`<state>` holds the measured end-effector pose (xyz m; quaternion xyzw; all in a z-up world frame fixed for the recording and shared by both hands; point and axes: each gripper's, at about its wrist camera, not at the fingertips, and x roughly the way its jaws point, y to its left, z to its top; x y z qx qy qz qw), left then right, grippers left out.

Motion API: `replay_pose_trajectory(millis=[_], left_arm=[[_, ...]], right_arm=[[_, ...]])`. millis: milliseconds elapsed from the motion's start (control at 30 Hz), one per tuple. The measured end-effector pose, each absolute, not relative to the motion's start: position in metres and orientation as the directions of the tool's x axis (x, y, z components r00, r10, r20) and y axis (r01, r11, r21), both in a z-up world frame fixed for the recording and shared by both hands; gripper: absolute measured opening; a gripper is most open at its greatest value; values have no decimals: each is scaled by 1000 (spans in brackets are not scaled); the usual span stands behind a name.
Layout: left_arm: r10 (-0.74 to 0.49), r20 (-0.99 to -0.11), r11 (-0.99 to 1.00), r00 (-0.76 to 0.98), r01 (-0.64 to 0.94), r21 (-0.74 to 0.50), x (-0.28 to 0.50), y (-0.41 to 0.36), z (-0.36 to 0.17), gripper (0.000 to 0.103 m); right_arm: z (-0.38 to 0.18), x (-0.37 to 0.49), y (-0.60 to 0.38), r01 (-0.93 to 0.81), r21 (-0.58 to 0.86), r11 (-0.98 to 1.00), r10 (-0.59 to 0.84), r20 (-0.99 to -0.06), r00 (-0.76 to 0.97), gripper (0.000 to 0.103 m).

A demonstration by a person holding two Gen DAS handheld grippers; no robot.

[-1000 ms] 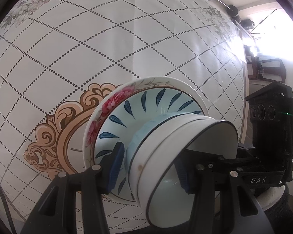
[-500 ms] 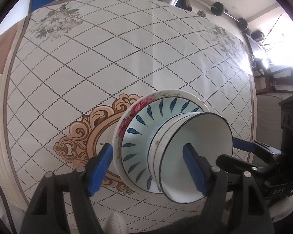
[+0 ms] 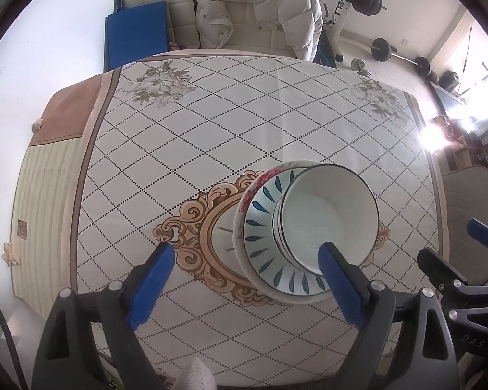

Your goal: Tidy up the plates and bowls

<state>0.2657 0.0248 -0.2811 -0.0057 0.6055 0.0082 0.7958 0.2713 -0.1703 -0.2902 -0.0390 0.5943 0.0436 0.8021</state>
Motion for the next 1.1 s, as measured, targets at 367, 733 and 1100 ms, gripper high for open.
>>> replay_pose_trajectory(millis=[367,733,1100], left_arm=[[12,-933,998,359,-60,-10,208,8,-220,91],[57,-864,992,500,-127,-8,121,-19,-103,94],[15,-828,997,561,-76,-33,66,-26,-47,94]], right_arm=[[-217,194,-187,-38,86,996,94,-914,394,103],[-86,106,-231,-28,26,999,37,-810,586,103],[-11,24,-225,-20,18,1000,27,-755,655,103]])
